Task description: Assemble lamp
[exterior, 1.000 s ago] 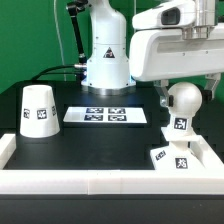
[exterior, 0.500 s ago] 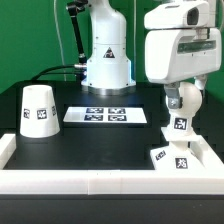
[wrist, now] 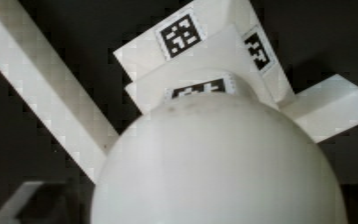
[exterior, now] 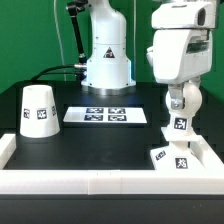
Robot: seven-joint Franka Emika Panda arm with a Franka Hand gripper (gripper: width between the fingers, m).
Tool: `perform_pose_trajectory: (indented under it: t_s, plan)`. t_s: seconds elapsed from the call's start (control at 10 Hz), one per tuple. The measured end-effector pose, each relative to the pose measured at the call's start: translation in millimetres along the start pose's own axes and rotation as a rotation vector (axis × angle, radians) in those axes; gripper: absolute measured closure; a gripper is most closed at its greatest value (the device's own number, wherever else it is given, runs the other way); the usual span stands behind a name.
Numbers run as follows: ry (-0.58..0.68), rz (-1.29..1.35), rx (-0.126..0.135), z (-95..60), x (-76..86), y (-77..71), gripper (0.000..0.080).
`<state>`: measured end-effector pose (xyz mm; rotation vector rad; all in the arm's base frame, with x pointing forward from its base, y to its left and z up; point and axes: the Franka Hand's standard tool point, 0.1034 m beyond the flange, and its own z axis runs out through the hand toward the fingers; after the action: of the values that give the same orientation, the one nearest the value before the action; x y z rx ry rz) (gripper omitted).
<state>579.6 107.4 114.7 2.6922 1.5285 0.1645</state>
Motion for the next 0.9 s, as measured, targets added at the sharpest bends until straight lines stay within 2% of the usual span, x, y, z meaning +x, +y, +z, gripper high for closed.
perform_pose_trajectory:
  t_s: [0.1, 0.4, 0.9]
  plan:
    - [0.0, 0.014, 0.0, 0.0, 0.0, 0.0, 0.0225]
    - [0.001, 0.053, 0.001, 0.1, -0.2, 0.1, 0.0224]
    - [0.021, 0.606, -0.017, -1.4, 0.3, 4.0, 0.0223]
